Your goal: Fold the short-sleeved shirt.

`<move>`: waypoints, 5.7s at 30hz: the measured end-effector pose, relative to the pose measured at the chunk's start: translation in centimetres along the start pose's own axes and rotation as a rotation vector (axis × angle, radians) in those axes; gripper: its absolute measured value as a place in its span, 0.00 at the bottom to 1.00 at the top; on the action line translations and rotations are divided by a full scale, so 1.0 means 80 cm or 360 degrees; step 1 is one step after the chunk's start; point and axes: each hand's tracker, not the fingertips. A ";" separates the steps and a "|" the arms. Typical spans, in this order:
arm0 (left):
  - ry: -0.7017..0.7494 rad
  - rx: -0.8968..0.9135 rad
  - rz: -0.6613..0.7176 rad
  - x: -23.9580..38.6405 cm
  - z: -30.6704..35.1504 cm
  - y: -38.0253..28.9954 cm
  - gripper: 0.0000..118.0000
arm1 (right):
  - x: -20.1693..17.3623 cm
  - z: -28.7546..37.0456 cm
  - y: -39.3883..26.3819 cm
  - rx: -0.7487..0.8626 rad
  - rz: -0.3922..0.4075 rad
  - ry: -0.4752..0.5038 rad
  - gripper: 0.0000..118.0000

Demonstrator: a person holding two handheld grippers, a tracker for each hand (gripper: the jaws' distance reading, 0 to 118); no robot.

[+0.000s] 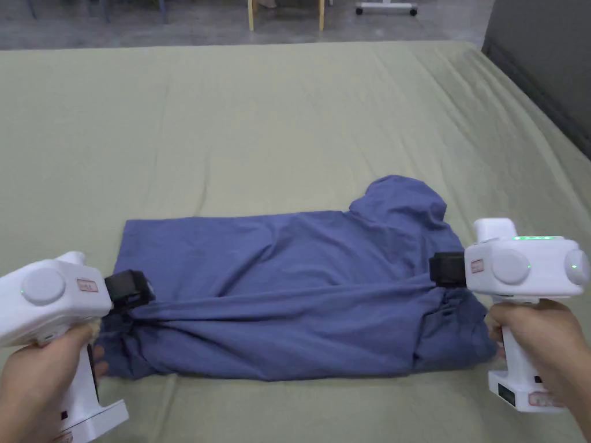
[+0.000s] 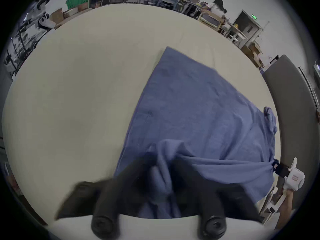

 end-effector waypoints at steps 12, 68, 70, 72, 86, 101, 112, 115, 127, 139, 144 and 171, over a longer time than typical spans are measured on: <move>-0.0102 0.0278 -0.0458 0.020 0.146 -0.141 0.00 | -0.056 0.200 -0.113 0.0312 0.0076 0.0177 0.03; -0.0108 0.0047 -0.0204 -0.049 0.031 -0.085 0.04 | 0.003 0.050 -0.100 -0.0250 0.0033 0.0349 0.12; -0.0142 0.0053 -0.0210 -0.054 0.045 -0.081 0.04 | 0.005 0.070 -0.095 -0.0231 0.0098 0.0375 0.12; -0.0193 0.0049 -0.0215 -0.059 0.065 -0.079 0.04 | 0.008 0.098 -0.093 -0.0204 0.0155 0.0383 0.12; -0.0189 -0.0174 -0.0209 -0.122 0.116 -0.169 0.04 | 0.019 0.163 -0.202 -0.0494 0.0135 0.0353 0.12; -0.0096 -0.0256 -0.0217 -0.118 0.091 -0.179 0.56 | 0.020 0.126 -0.218 -0.0518 0.0313 0.0318 0.85; -0.0196 0.0117 -0.0575 0.007 0.161 -0.118 1.00 | -0.038 0.224 -0.061 0.0238 0.0116 0.0222 0.82; -0.0202 0.0074 -0.0611 0.031 0.137 -0.139 0.00 | -0.076 0.210 -0.070 0.0220 0.0185 0.0192 0.03; 0.0144 0.0107 -0.0559 0.003 -0.001 -0.004 1.00 | -0.105 0.197 -0.082 0.0172 0.0207 0.0279 0.03; 0.0255 -0.0054 -0.0540 0.010 -0.080 0.020 0.29 | -0.091 0.174 -0.113 0.0001 0.0177 0.0248 0.03; 0.0020 0.0008 -0.0463 0.023 -0.061 0.034 0.00 | -0.065 0.152 -0.102 -0.0047 0.0152 0.0257 0.03; -0.0058 0.0145 -0.0358 0.009 -0.009 0.037 0.00 | 0.014 -0.052 0.042 -0.0414 0.0124 0.0050 0.02</move>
